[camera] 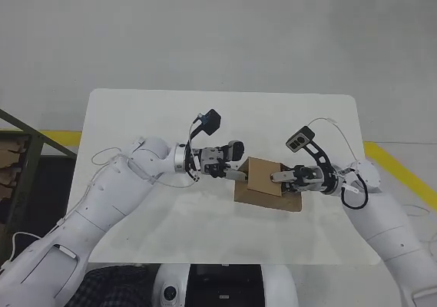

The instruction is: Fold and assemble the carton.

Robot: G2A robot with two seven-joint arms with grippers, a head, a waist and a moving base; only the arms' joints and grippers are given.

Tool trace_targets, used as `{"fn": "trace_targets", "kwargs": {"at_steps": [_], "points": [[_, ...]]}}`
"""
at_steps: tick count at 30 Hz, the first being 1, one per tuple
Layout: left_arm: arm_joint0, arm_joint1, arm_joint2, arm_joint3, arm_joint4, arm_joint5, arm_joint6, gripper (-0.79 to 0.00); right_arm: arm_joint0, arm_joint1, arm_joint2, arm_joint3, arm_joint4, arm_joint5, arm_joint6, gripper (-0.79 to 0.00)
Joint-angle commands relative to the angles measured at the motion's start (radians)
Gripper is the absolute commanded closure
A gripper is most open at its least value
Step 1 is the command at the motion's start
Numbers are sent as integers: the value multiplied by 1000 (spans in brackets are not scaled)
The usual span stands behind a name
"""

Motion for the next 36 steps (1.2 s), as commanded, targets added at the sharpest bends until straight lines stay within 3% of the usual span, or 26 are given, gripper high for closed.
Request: {"fn": "trace_targets", "kwargs": {"at_steps": [1, 17, 29, 36], "points": [[-2, -2, 5, 1, 7, 3, -2, -785, 1, -2, 1, 2, -2, 3, 0, 0], [-17, -13, 27, 14, -19, -5, -5, -785, -3, -11, 15, 2, -18, 9, 0, 0], [32, 8, -67, 10, -5, -118, 80, -785, -4, -12, 41, 21, -35, 17, -10, 0], [55, 14, -105, -74, 44, -121, 134, -785, 4, -15, 52, 44, -56, 47, -53, 0]]}}
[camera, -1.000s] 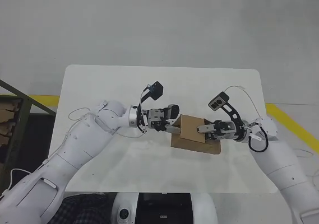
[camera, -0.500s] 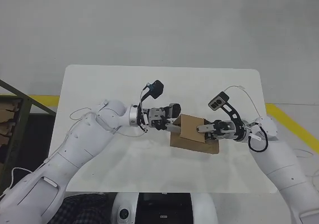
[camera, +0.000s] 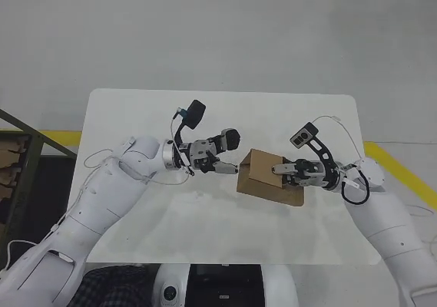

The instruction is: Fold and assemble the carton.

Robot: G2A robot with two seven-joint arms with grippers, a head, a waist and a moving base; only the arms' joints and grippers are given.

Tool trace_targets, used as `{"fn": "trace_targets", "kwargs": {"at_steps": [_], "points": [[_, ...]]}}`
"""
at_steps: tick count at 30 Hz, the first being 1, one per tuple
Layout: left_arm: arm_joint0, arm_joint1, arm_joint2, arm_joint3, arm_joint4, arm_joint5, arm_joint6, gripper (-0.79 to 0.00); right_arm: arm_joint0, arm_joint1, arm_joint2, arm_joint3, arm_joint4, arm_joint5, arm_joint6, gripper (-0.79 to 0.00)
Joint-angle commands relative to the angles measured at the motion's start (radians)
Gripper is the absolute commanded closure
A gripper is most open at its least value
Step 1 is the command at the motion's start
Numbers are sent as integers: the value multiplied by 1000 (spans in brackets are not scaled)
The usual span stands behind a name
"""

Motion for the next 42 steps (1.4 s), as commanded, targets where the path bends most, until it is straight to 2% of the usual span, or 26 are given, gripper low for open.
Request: {"fn": "trace_targets", "kwargs": {"at_steps": [1, 7, 11, 17, 24, 30, 42], "points": [[4, 1, -5, -25, 28, 0, 10, -785, 4, -1, 2, 7, -3, 7, -10, 0], [5, 4, -12, -77, 158, 0, 75, -785, 13, -5, 10, 31, -12, 22, -37, 0], [1, 10, -9, -109, 295, 0, 167, -785, 17, -8, 12, 38, -17, 25, -38, 0], [-19, 30, 28, -111, 617, 0, 420, -785, 23, -12, 11, 48, -32, 38, -28, 0], [-86, 67, 147, -10, 951, 0, 793, -785, 29, -14, 16, 59, -51, 35, -25, 0], [-154, 94, 263, 80, 1122, 0, 1067, -785, 38, -18, 14, 64, -87, 17, -33, 0], [-154, 94, 263, 80, 1122, 0, 1067, -785, 40, -20, 13, 64, -95, 2, -49, 0]]}}
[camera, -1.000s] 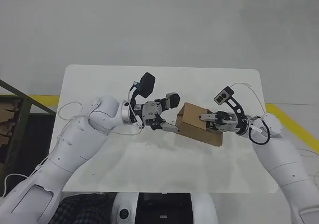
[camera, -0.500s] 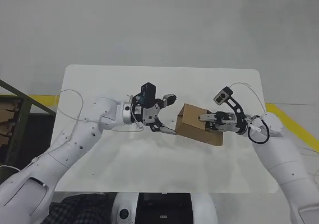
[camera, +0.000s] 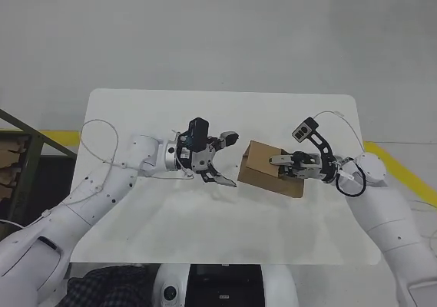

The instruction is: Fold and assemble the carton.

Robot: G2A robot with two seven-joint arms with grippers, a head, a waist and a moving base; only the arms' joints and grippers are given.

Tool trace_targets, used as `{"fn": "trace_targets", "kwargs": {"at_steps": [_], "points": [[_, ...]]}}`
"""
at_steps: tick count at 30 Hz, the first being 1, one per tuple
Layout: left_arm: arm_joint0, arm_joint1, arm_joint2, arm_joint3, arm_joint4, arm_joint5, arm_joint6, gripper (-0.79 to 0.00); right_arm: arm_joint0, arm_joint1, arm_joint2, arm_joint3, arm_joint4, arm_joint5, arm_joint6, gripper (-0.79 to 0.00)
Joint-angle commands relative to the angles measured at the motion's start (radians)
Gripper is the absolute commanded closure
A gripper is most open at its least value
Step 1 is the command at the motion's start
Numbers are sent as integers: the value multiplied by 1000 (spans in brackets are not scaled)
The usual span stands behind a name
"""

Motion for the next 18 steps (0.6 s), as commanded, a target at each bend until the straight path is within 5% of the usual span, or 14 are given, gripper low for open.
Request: {"fn": "trace_targets", "kwargs": {"at_steps": [1, 7, 18], "points": [[0, 0, 0, 0, 0, 0, 0, -785, 0, 0, 0, 0, 0, 0, 0, 0], [25, -1, -21, -16, -2, 54, -49, -785, -15, 0, -3, -40, -63, 0, -68, 0], [33, -19, -19, -16, 15, 23, -114, -785, -11, -4, -27, -52, -152, -6, -81, 0]]}}
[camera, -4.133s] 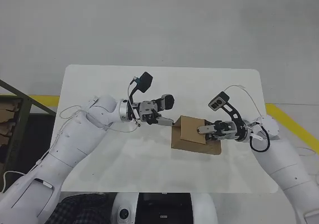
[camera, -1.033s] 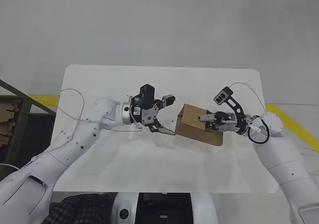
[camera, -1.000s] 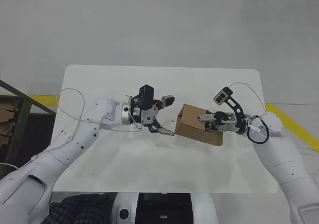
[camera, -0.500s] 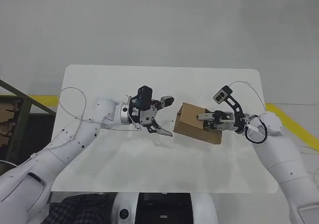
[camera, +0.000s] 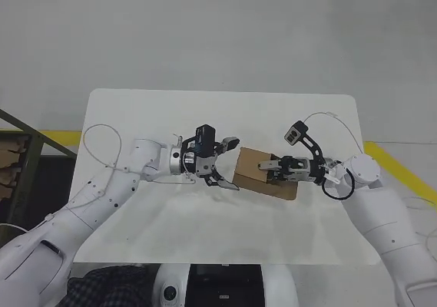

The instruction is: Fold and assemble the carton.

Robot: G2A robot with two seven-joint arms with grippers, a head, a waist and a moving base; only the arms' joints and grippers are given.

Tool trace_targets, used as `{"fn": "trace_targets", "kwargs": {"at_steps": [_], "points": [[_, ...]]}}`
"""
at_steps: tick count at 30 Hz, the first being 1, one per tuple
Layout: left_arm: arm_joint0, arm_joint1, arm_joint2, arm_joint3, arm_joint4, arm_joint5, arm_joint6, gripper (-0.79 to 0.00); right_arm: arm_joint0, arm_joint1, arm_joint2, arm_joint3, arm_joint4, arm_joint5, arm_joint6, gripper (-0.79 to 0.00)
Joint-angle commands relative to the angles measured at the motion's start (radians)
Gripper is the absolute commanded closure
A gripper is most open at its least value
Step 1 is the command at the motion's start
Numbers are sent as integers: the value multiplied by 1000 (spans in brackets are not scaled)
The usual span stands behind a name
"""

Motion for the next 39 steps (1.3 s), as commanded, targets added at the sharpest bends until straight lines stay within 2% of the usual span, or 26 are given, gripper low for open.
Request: {"fn": "trace_targets", "kwargs": {"at_steps": [1, 18, 30, 37, 39], "points": [[-2, -5, 2, 3, -4, -13, -6, -785, 2, 0, -3, 0, -14, 1, 1, 0], [-19, -27, 42, 31, -65, -29, -81, -785, -3, -1, -13, -29, -92, -14, -5, 0], [-23, -20, 62, 23, -55, -29, -75, -785, -10, 0, -11, -49, -94, -14, 30, 0], [-29, -12, 95, 10, -68, -29, -49, -717, -9, 1, -12, -54, -106, -11, 47, 0], [-33, -9, 106, 7, -71, -29, -40, -730, -9, 1, -13, -56, -107, -8, 49, 0]]}}
